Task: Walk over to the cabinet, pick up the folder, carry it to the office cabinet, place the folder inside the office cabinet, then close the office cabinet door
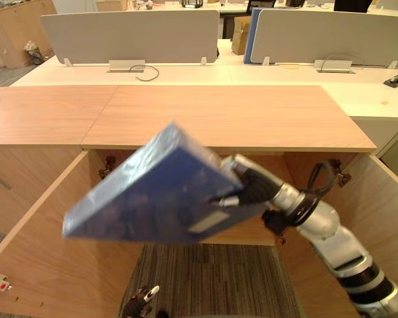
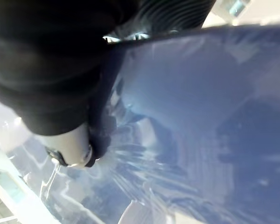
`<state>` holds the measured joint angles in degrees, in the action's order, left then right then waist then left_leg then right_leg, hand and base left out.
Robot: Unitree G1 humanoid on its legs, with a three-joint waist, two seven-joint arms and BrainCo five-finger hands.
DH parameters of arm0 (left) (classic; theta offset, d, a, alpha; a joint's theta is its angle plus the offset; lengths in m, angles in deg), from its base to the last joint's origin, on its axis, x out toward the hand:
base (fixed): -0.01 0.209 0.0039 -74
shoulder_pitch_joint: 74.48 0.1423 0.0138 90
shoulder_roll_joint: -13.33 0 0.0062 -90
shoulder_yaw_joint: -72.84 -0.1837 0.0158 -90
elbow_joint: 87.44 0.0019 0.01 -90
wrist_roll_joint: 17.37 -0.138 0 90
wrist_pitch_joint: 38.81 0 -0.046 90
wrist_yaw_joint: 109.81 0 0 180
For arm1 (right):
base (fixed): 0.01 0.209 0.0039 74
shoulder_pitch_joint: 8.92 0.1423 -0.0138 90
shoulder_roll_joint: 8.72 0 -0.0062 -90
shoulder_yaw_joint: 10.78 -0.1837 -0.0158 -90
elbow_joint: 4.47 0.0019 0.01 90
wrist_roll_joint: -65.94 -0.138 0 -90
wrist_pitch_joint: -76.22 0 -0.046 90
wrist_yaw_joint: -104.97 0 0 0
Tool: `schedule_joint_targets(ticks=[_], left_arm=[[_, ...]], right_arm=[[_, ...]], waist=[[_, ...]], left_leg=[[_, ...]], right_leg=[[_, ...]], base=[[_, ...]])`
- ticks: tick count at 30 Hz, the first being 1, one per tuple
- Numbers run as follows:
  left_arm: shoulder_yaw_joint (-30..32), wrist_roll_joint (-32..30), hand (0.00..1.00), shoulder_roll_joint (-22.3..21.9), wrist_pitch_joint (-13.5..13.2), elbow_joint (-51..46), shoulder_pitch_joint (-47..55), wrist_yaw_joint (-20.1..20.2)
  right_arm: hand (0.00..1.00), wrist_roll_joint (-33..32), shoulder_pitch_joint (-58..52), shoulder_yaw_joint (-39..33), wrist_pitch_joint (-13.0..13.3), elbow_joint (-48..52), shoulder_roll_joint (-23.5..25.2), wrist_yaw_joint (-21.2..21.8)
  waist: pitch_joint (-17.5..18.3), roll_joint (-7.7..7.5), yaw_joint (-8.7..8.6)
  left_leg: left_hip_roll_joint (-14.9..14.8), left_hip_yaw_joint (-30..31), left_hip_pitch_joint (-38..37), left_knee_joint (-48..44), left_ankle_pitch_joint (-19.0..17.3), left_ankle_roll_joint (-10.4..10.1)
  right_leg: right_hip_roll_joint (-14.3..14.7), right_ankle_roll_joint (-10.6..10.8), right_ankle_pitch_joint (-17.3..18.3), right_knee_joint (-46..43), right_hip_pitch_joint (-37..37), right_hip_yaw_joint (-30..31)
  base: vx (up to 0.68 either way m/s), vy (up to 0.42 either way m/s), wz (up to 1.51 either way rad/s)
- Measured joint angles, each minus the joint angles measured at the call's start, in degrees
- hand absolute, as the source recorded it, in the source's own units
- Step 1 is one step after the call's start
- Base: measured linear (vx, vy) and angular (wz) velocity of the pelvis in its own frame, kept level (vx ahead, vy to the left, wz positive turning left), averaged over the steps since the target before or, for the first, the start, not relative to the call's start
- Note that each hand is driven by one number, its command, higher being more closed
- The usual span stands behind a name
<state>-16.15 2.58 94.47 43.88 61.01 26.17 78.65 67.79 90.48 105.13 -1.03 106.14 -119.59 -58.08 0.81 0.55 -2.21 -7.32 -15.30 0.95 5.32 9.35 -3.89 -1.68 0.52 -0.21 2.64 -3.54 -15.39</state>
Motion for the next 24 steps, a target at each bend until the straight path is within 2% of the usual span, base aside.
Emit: schedule_joint_targets(ticks=[1,3,6,8,11,13,15,18,19,20,21,22,23,24], left_arm=[[0.8,-0.6,0.0,0.0,0.0,0.3,-0.2,-0.3],[2.5,-3.4,0.0,0.3,0.0,0.8,-0.6,-1.2],[4.1,-6.6,0.0,0.9,0.0,0.9,-0.8,-2.0],[4.8,-9.1,0.0,1.7,0.1,1.9,-0.9,-2.5],[4.8,-12.8,0.0,2.1,0.3,2.1,-0.5,-3.3],[4.6,-13.9,0.0,2.0,0.3,2.1,-0.2,-3.5],[4.5,-14.4,0.0,2.0,0.3,2.0,-0.2,-3.7],[4.2,-15.0,0.0,1.5,0.2,1.3,-0.7,-4.0],[3.9,-15.0,0.0,1.3,0.2,0.7,-0.9,-4.2],[3.5,-15.0,0.0,0.9,0.0,-0.5,-0.9,-4.4],[3.3,-15.0,0.0,0.6,-0.1,-1.0,-0.9,-4.5],[3.3,-15.0,0.0,0.5,-0.1,-1.1,-0.9,-4.5],[3.3,-15.1,0.0,0.2,-0.1,-1.1,-0.9,-4.5],[3.3,-15.1,0.0,0.0,-0.1,-1.1,-0.9,-4.5]], right_arm=[[1.0,0.4,-0.5,2.4,0.5,-1.5,0.0,0.4],[1.0,4.0,-0.7,11.7,1.0,-10.0,0.0,2.4],[1.0,10.6,-0.8,15.9,1.3,-20.7,0.0,4.3],[1.0,13.9,-0.5,14.1,2.1,-28.9,1.2,2.4],[1.0,22.3,0.4,9.6,1.7,-41.7,1.7,1.0],[1.0,29.3,0.7,6.3,0.1,-50.5,1.7,-0.4],[1.0,32.2,1.6,2.5,-1.4,-55.1,2.2,-1.6],[1.0,32.6,4.2,-6.2,-3.6,-60.1,4.5,-4.2],[1.0,30.3,5.3,-10.0,-4.7,-61.8,5.9,-5.1],[1.0,24.2,6.4,-16.2,-6.3,-63.8,8.2,-6.4],[1.0,15.3,7.4,-21.1,-7.8,-64.9,10.7,-7.7],[1.0,9.2,8.0,-22.5,-8.3,-65.3,11.7,-8.3],[1.0,-2.3,8.9,-24.0,-8.7,-65.3,13.5,-9.0],[1.0,-9.7,9.9,-24.7,-8.7,-65.3,15.1,-9.1]], waist=[[-0.1,-0.12,0.01],[-0.3,-0.49,0.2],[-0.9,-0.75,0.95],[-1.5,-0.64,1.31],[-2.7,-0.47,1.87],[-3.2,-0.23,1.96],[-4.5,0.16,2.01],[-5.7,1.5,1.75],[-6.3,1.96,1.72],[-7.0,2.55,1.77],[-7.5,3.13,1.8],[-7.7,3.34,1.82],[-8.5,3.68,1.85],[-9.3,3.85,1.84]], left_leg=[[0.0,0.0,0.0,0.0,0.0,0.0],[0.1,0.0,0.0,0.0,-0.2,-0.2],[0.1,0.0,0.1,0.0,-0.5,-0.7],[0.1,0.2,0.6,0.0,-0.6,-0.7],[0.5,0.6,1.1,0.0,-0.7,-0.5],[1.1,2.1,2.1,0.0,-0.7,-0.3],[1.5,2.5,2.3,-0.2,-0.5,0.0],[2.1,3.3,2.9,-0.3,-0.4,0.0],[2.3,3.4,2.9,-0.3,-0.3,0.2],[2.5,3.6,2.9,-0.3,-0.3,0.2],[2.6,3.9,3.0,-0.3,-0.2,0.3],[2.6,3.9,3.0,-0.3,-0.2,0.2],[2.5,3.9,3.0,-0.3,0.1,0.1],[2.5,3.9,3.0,-0.3,0.4,0.0]], right_leg=[[0.0,0.0,0.0,0.0,0.0,0.0],[0.2,0.0,0.0,0.2,0.0,0.1],[0.1,0.3,0.3,0.2,0.2,0.0],[0.1,0.3,0.3,0.2,0.7,-0.1],[-0.3,0.6,0.7,0.0,1.1,-0.6],[-0.7,1.1,1.0,-0.3,1.4,-1.9],[-1.1,1.0,1.1,-1.0,1.5,-2.7],[-1.7,1.3,1.4,-1.2,1.8,-3.4],[-1.8,1.3,1.4,-1.2,1.8,-3.5],[-1.8,1.5,1.5,-1.2,1.6,-3.8],[-1.9,1.6,1.6,-1.2,1.4,-4.3],[-2.0,1.6,1.6,-1.2,1.4,-4.4],[-2.1,1.6,1.6,-1.2,1.4,-4.5],[-2.1,1.6,1.6,-1.2,1.4,-4.4]], base=[[0.0,0.0,0.0],[-0.04,0.018,-0.02],[-0.03,0.019,0.0],[-0.02,0.015,0.0],[0.0,0.028,0.09],[0.05,0.028,0.29],[0.09,0.03,0.2],[0.07,0.033,0.12],[0.05,0.029,0.07],[0.03,0.012,0.14],[0.02,0.008,0.13],[0.01,0.021,0.1],[0.0,0.0,0.0],[0.0,0.0,0.0]])
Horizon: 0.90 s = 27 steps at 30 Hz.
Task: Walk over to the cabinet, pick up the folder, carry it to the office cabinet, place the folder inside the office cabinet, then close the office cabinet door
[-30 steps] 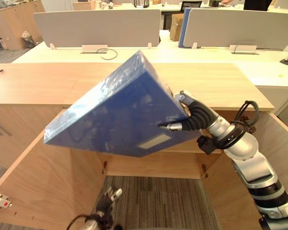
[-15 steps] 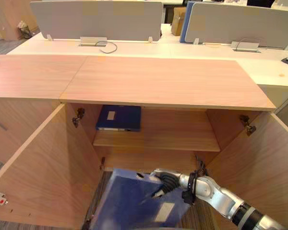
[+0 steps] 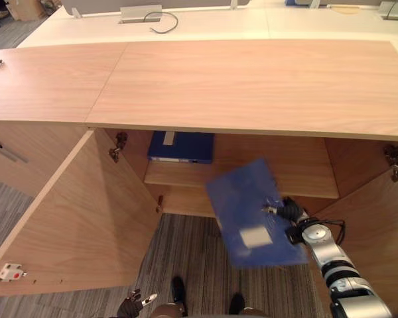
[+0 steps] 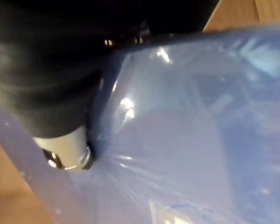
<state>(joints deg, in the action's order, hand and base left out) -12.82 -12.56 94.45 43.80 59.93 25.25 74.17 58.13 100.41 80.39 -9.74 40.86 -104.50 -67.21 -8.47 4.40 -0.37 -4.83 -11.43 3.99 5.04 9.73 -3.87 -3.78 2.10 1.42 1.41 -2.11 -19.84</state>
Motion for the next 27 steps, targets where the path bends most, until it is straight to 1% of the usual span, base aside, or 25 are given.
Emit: schedule_joint_targets(ticks=[1,2,3,4,5,6,7,8,9,11,13,14,16,17,18,19,20,22,23,24,25,27], left_arm=[[0.0,0.0,0.0,-0.1,0.1,-0.2,0.0,0.0],[-0.1,0.0,0.0,-0.3,0.1,-0.4,0.0,0.0],[-0.1,0.2,0.0,-0.7,0.1,-0.9,0.0,0.0],[-0.1,0.3,0.0,-1.1,0.1,-1.4,-0.1,0.0],[0.0,0.7,0.0,-1.1,0.1,-1.9,-0.3,-0.1],[0.2,1.6,0.0,-1.0,0.1,-2.5,-0.9,-0.2],[0.5,3.2,0.0,-1.2,0.2,-3.8,-1.6,-0.7],[0.6,4.2,0.0,-1.3,0.2,-4.7,-1.7,-0.8],[0.6,5.8,0.0,-1.4,0.1,-6.5,-1.6,-1.0],[0.7,7.6,0.0,-1.4,0.1,-8.0,-1.6,-1.2],[1.1,9.1,0.0,-1.4,0.0,-9.9,-1.8,-1.2],[1.1,9.4,0.0,-1.4,0.0,-10.0,-2.0,-1.2],[1.3,9.5,0.0,-1.4,0.0,-10.7,-2.2,-1.5],[1.3,9.5,0.0,-1.4,0.0,-10.8,-2.2,-1.7],[1.4,9.5,0.0,-1.4,0.1,-10.8,-2.3,-2.2],[1.4,9.5,0.0,-1.4,0.1,-10.9,-2.3,-2.5],[1.4,9.5,0.0,-1.4,0.1,-11.0,-2.5,-2.6],[1.2,9.9,0.0,-1.3,0.0,-12.5,-2.2,-2.7],[0.6,10.8,0.0,-1.3,-0.2,-13.8,-1.7,-2.7],[0.1,11.5,0.0,-1.2,-0.3,-14.4,-1.6,-2.7],[-0.5,12.2,0.0,-1.0,-0.4,-15.7,-1.0,-2.7],[-1.1,13.4,0.0,-0.8,-0.3,-17.3,-0.2,-2.7]], right_arm=[[1.0,-8.5,1.3,0.1,-0.1,0.0,1.4,-0.3],[1.0,-11.7,2.1,0.0,-0.1,0.0,1.9,-0.3],[1.0,-17.0,4.1,0.0,-0.1,-0.1,2.5,-0.9],[1.0,-22.2,6.4,-0.6,-0.1,-0.2,2.8,-1.4],[1.0,-25.9,8.1,-1.9,-0.1,-0.4,3.3,-1.8],[1.0,-29.8,10.1,-3.6,-0.1,-0.3,3.7,-2.5],[1.0,-36.0,13.0,-6.3,0.0,0.2,4.1,-3.9],[1.0,-37.9,14.0,-7.0,0.0,0.5,4.1,-4.4],[1.0,-41.6,15.5,-7.9,0.0,1.9,4.1,-5.4],[1.0,-45.8,17.5,-8.8,0.3,4.1,4.1,-5.9],[1.0,-50.7,20.0,-10.0,0.4,4.7,4.0,-7.5],[1.0,-52.4,20.3,-10.8,0.7,5.0,4.1,-7.5],[1.0,-59.6,23.2,-14.8,2.8,6.6,4.0,-8.7],[1.0,-61.0,24.5,-16.2,3.2,6.7,4.0,-9.1],[1.0,-63.2,27.0,-18.6,4.3,6.7,3.8,-10.1],[1.0,-65.0,30.0,-21.0,5.1,6.7,3.6,-11.0],[1.0,-65.3,31.1,-21.9,5.3,6.7,3.2,-11.4],[1.0,-66.8,33.4,-23.7,5.5,6.7,0.7,-12.6],[1.0,-67.8,35.0,-25.4,5.9,6.5,-1.1,-13.8],[1.0,-68.3,36.7,-26.5,6.3,5.6,-2.3,-14.8],[1.0,-69.9,39.6,-27.2,6.7,3.7,-4.3,-16.4],[1.0,-70.8,43.2,-27.2,6.8,1.8,-6.5,-17.8]], waist=[[-0.9,0.42,0.11],[-1.4,0.74,0.21],[-2.5,1.5,0.38],[-4.0,2.11,0.66],[-5.0,2.11,0.97],[-6.4,1.86,1.35],[-8.5,1.82,2.2],[-9.1,1.71,2.63],[-10.1,1.61,3.12],[-10.8,1.71,3.12],[-11.4,1.62,2.95],[-11.7,1.66,3.03],[-13.5,1.72,3.01],[-13.8,1.69,3.04],[-14.0,1.61,3.18],[-14.6,1.65,3.23],[-14.9,1.68,3.26],[-15.0,1.68,3.77],[-15.1,1.8,4.35],[-15.3,1.94,4.58],[-15.4,1.96,4.7],[-15.5,2.12,4.7]], left_leg=[[-0.1,0.0,0.0,0.0,0.2,-0.1],[-0.2,0.0,0.0,0.0,0.3,-0.1],[-0.3,-0.2,0.1,0.0,0.3,-0.1],[-0.3,-0.5,0.6,-0.6,0.2,0.0],[-0.4,-0.6,2.0,-2.0,0.1,0.1],[-0.1,-0.9,3.8,-4.8,-0.7,0.6],[0.1,-1.3,7.0,-11.0,-4.0,1.6],[0.1,-1.6,8.3,-13.9,-5.4,1.9],[0.1,-1.9,10.8,-19.7,-8.1,2.3],[0.0,-2.1,14.4,-26.3,-11.3,2.9],[-0.5,-2.2,20.5,-34.8,-15.2,4.1],[-0.6,-2.2,21.8,-36.5,-15.9,4.6],[-0.9,-2.8,25.7,-41.4,-17.8,5.1],[-1.1,-3.1,26.6,-42.3,-18.2,5.3],[-1.2,-3.7,28.7,-44.1,-18.6,5.9],[-1.2,-3.8,30.6,-45.7,-18.7,6.0],[-1.3,-3.8,31.5,-46.4,-18.8,6.1],[-1.5,-3.6,34.3,-47.6,-18.9,6.2],[-1.4,-3.5,35.5,-48.0,-18.9,6.3],[-1.4,-3.4,36.2,-48.2,-18.9,6.4],[-1.2,-3.4,37.3,-48.2,-18.8,6.5],[-0.8,-3.3,38.8,-48.3,-18.6,6.8]], right_leg=[[0.1,0.0,0.0,-0.3,0.1,0.0],[0.0,0.0,0.0,-0.5,0.2,0.0],[-0.1,-0.1,0.5,-1.8,1.0,0.2],[-0.8,-0.1,1.8,-5.1,2.9,0.4],[-1.9,-0.1,3.5,-9.0,5.3,0.7],[-3.3,-0.1,5.4,-14.0,7.9,1.1],[-5.7,0.1,8.1,-21.9,11.8,1.1],[-6.6,0.1,9.1,-24.8,13.2,1.1],[-8.3,0.2,11.0,-29.4,15.3,1.0],[-10.2,-0.1,13.7,-34.3,18.0,1.0],[-12.5,0.4,17.0,-41.7,23.1,1.3],[-12.9,0.4,17.5,-43.2,24.1,1.4],[-14.6,0.5,19.0,-47.9,27.5,1.7],[-14.9,0.4,19.2,-48.8,28.6,2.0],[-15.5,0.2,19.4,-50.7,31.0,2.8],[-16.1,0.1,19.6,-52.3,33.0,3.2],[-16.3,0.1,19.7,-52.8,33.9,3.3],[-16.4,0.0,19.7,-53.8,36.2,3.2],[-16.7,0.0,19.7,-54.1,37.2,3.1],[-16.8,0.0,19.7,-54.2,37.7,2.9],[-17.2,0.0,19.7,-54.4,38.7,2.7],[-17.8,0.0,19.7,-54.9,40.0,2.7]], base=[[-0.04,0.003,-0.01],[-0.06,0.005,-0.03],[-0.09,0.025,-0.06],[-0.13,0.045,-0.05],[-0.15,0.05,-0.03],[-0.17,0.035,-0.02],[-0.15,0.013,-0.04],[-0.17,-0.001,-0.07],[-0.14,-0.004,-0.03],[-0.18,0.015,0.07],[-0.2,0.033,0.16],[-0.15,0.041,0.16],[-0.11,0.063,0.16],[-0.11,0.073,0.06],[-0.1,0.081,-0.01],[-0.1,0.078,-0.01],[-0.07,0.071,0.04],[-0.04,0.051,0.07],[-0.03,0.04,0.1],[-0.03,0.046,0.15],[-0.02,0.032,0.14],[-0.01,0.029,0.13]])
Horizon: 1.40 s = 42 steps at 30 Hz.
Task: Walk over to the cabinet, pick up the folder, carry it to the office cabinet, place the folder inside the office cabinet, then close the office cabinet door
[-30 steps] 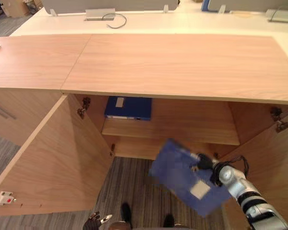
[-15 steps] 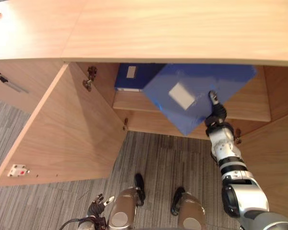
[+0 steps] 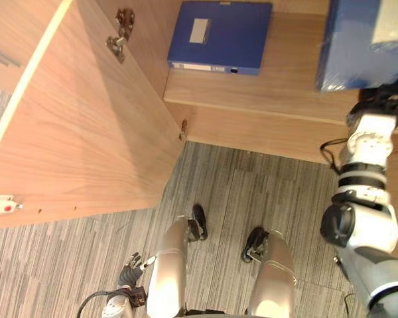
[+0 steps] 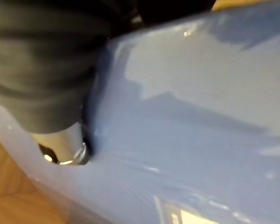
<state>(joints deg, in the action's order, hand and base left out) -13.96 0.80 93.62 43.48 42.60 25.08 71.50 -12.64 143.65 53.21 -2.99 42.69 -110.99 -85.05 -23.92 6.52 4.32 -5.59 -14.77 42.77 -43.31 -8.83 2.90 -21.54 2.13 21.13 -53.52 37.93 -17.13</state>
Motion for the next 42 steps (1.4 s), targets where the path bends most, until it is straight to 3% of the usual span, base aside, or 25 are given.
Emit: schedule_joint_targets(ticks=[4,6,12,19,20,31,37,42], left_arm=[[-0.8,1.9,0.0,0.0,0.0,-2.6,1.3,0.0],[-1.4,2.0,0.0,-0.3,0.5,-3.1,1.3,-0.6],[-1.6,2.1,0.0,-0.3,0.8,-4.1,0.4,-1.9],[-1.4,2.2,0.0,-0.4,0.8,-3.9,-0.1,-2.2],[-1.3,2.7,0.0,-0.4,0.8,-3.5,-0.5,-2.2],[0.6,5.1,0.0,-1.7,0.9,-1.4,-4.7,-3.6],[1.2,4.9,0.0,-1.8,1.0,-1.1,-5.0,-3.7],[1.5,4.9,0.0,-1.9,1.0,0.1,-5.4,-3.6]], right_arm=[[1.0,-2.5,8.6,0.3,0.6,-4.4,-4.7,-4.0],[1.0,-3.9,13.8,1.6,1.4,-7.4,-6.6,-6.1],[1.0,-9.1,20.5,7.1,1.6,-11.5,-8.1,-10.2],[1.0,-9.5,25.2,10.6,0.3,-13.7,-9.9,-12.4],[0.0,-9.8,26.0,11.3,0.3,-14.1,-9.9,-12.5],[0.0,-8.7,26.4,12.6,1.5,-14.1,-12.7,-11.3],[0.0,3.2,26.6,16.1,-3.5,-14.1,-14.6,-8.3],[0.0,6.9,26.5,18.7,-6.2,-14.2,-13.9,-4.3]], waist=[[-0.2,0.61,0.14],[-0.7,1.61,0.33],[-1.0,2.15,1.24],[-1.0,2.3,1.02],[-1.0,2.3,0.95],[-1.0,2.31,0.97],[-1.0,2.29,0.43],[-0.8,2.23,0.44]], left_leg=[[0.3,0.3,3.7,-1.0,0.2,0.3],[0.3,-0.1,5.3,-1.4,0.5,0.7],[0.6,-0.1,9.1,-3.3,0.6,0.9],[1.5,-0.4,10.9,-1.9,2.6,1.0],[1.5,-0.5,11.3,-1.7,2.8,0.9],[1.8,-0.1,12.1,-0.6,4.4,0.4],[1.3,-0.5,11.0,-0.6,4.4,0.5],[0.5,-0.8,8.2,0.4,4.2,0.1]], right_leg=[[-0.7,0.0,0.0,-0.9,3.0,-0.5],[-1.4,-0.1,0.1,-1.8,4.3,-1.2],[-2.8,-0.9,1.4,-5.4,8.6,-0.9],[-4.0,-1.5,1.7,-6.9,11.4,-0.8],[-4.0,-1.5,1.7,-7.1,12.0,-0.7],[-4.0,-1.8,1.8,-7.8,13.4,-0.5],[-3.6,-2.2,1.6,-7.3,12.4,-0.5],[-2.5,-2.5,1.0,-5.7,9.7,-0.6]], base=[[0.0,0.013,0.13],[-0.01,-0.001,0.15],[-0.04,-0.047,0.08],[-0.03,-0.079,0.1],[0.01,-0.077,0.05],[0.02,-0.071,0.04],[0.05,-0.054,-0.05],[0.02,-0.071,-0.09]])
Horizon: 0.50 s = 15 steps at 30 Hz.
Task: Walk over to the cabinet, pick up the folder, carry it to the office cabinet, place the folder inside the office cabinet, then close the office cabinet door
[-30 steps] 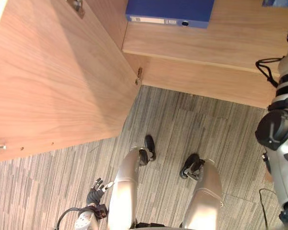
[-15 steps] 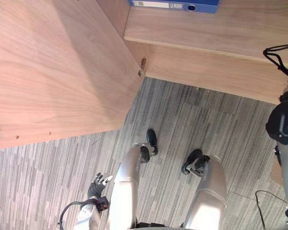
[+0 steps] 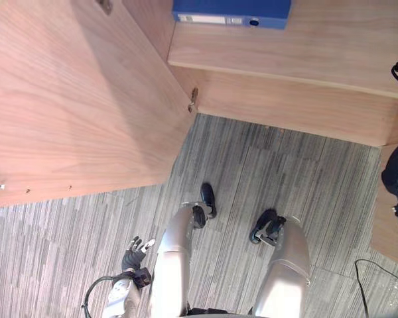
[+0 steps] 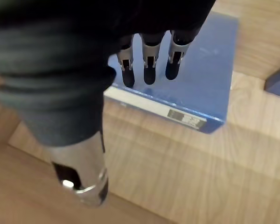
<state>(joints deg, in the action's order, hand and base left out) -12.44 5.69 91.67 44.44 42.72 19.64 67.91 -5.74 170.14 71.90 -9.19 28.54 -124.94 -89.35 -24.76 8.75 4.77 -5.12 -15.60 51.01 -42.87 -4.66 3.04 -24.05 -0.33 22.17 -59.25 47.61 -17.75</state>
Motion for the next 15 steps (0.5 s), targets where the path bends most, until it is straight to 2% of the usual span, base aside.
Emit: schedule_joint_targets(ticks=[4,9,13,15], left_arm=[[1.8,-1.3,0.0,0.0,0.2,2.3,-1.5,0.0],[2.7,-3.1,0.0,0.3,0.3,2.7,-2.1,0.8],[3.6,-4.8,0.0,1.2,0.3,3.2,-2.2,1.7],[4.0,-5.1,0.0,1.2,0.3,3.3,-2.2,1.8]], right_arm=[[0.0,3.4,-1.7,0.0,-1.1,0.0,0.7,2.5],[0.0,19.6,-5.7,3.5,-8.4,-3.3,2.3,8.1],[0.0,30.5,-8.3,7.0,-12.1,-6.7,3.8,11.6],[0.0,32.6,-9.6,7.0,-12.4,-7.6,4.0,12.1]], waist=[[0.2,-0.2,-0.16],[0.8,-1.01,-0.23],[2.1,-2.25,-0.15],[2.3,-2.34,-0.08]], left_leg=[[-0.5,-0.9,-1.3,0.8,0.1,0.0],[-1.2,-1.0,-4.3,2.0,0.2,0.1],[-1.3,-1.1,-7.5,4.9,0.9,-0.7],[-1.3,-1.1,-9.0,5.9,1.0,-0.7]], right_leg=[[0.3,0.1,-0.5,1.0,-1.1,-0.1],[1.4,0.1,-1.1,3.1,-4.4,-0.6],[2.4,0.1,-1.9,6.2,-7.6,-1.4],[2.8,0.2,-2.3,7.4,-9.4,-1.8]], base=[[0.02,-0.04,-0.06],[0.04,-0.034,-0.06],[0.04,-0.041,-0.04],[0.05,-0.018,-0.03]])
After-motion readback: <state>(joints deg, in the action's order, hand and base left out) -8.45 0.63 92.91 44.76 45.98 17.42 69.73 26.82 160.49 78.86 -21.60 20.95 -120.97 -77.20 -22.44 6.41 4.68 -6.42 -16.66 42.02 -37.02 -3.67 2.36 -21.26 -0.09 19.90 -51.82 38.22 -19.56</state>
